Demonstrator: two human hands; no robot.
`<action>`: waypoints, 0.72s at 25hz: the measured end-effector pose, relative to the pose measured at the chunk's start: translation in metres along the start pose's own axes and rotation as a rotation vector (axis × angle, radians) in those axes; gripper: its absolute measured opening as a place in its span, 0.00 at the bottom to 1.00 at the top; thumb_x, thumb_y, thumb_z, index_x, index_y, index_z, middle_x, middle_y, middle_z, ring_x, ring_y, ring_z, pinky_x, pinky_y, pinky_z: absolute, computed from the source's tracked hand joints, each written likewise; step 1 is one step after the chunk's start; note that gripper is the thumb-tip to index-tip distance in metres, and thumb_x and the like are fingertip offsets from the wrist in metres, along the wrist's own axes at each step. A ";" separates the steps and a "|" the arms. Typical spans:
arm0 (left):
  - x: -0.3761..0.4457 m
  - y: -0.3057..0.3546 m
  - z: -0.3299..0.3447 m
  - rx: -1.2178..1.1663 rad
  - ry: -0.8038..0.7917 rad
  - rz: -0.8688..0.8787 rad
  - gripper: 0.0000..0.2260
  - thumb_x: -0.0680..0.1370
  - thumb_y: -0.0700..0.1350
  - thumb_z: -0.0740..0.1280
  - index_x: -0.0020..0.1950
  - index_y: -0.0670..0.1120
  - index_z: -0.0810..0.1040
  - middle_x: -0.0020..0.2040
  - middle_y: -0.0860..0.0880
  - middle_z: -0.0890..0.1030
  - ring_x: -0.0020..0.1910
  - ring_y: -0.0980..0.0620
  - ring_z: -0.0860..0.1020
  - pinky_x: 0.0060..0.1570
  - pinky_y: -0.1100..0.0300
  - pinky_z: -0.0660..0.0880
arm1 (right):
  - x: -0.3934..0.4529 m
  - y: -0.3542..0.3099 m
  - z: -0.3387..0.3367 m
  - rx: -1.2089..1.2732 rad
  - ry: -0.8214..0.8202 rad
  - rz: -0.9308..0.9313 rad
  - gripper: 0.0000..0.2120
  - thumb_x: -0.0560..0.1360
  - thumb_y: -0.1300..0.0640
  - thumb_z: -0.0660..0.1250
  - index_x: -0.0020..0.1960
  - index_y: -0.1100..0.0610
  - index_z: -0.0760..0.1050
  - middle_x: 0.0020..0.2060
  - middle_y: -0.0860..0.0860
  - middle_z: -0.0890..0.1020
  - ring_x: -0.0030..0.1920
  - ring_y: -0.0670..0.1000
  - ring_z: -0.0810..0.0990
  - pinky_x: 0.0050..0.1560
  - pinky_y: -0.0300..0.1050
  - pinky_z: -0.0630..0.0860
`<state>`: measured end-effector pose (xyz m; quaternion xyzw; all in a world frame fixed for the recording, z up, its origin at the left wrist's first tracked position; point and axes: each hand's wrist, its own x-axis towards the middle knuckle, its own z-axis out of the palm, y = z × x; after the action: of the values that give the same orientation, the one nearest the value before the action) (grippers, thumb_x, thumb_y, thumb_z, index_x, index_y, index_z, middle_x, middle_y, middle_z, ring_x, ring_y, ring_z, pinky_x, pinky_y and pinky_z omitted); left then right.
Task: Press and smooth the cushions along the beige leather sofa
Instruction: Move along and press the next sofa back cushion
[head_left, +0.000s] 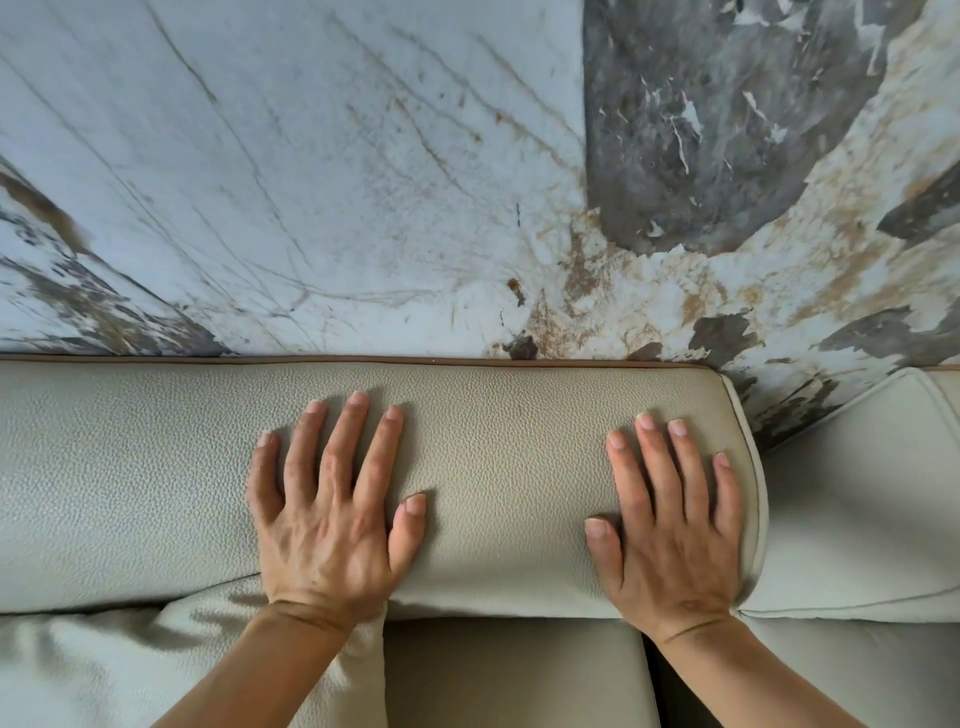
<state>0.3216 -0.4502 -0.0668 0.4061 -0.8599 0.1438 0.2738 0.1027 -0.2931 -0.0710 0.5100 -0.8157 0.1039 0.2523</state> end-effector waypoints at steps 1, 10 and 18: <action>0.001 -0.002 0.001 -0.003 -0.003 -0.001 0.28 0.79 0.61 0.51 0.77 0.51 0.65 0.73 0.45 0.70 0.73 0.40 0.67 0.72 0.38 0.59 | 0.000 -0.001 0.000 0.002 0.001 0.004 0.30 0.80 0.42 0.43 0.78 0.54 0.54 0.76 0.56 0.63 0.75 0.59 0.60 0.71 0.66 0.58; 0.007 0.011 -0.042 -0.022 -0.364 -0.058 0.31 0.79 0.62 0.46 0.78 0.48 0.62 0.77 0.44 0.64 0.77 0.41 0.59 0.75 0.38 0.52 | 0.003 0.004 -0.036 0.097 -0.311 -0.002 0.32 0.78 0.38 0.42 0.78 0.48 0.44 0.79 0.51 0.54 0.79 0.55 0.50 0.77 0.60 0.45; -0.059 0.025 -0.154 -0.041 -0.368 -0.046 0.29 0.79 0.59 0.49 0.78 0.48 0.61 0.78 0.44 0.63 0.78 0.43 0.57 0.76 0.40 0.50 | -0.034 0.002 -0.143 0.204 -0.329 -0.027 0.32 0.77 0.37 0.41 0.79 0.48 0.49 0.79 0.50 0.52 0.78 0.54 0.53 0.76 0.60 0.44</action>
<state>0.3873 -0.3254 0.0221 0.4392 -0.8888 0.0433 0.1232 0.1569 -0.2049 0.0337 0.5540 -0.8243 0.0979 0.0637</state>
